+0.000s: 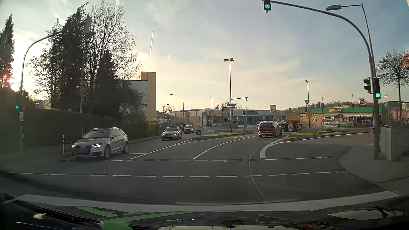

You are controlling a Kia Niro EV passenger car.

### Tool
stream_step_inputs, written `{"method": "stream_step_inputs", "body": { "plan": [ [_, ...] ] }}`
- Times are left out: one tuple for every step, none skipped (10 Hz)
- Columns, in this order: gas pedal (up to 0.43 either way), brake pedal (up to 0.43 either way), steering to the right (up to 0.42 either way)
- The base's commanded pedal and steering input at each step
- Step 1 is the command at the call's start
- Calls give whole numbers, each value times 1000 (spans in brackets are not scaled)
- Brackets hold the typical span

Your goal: Follow the waypoints while adhering to traffic rules and regulations

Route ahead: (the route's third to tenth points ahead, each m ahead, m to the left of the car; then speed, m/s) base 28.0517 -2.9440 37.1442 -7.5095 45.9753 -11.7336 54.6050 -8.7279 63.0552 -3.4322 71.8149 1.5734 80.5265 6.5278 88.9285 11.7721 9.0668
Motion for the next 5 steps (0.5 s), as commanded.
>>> {"method": "stream_step_inputs", "body": {
  "plan": [
    [0,195,29],
    [0,195,37],
    [0,189,45],
    [0,183,56],
    [0,159,65]
  ]
}}
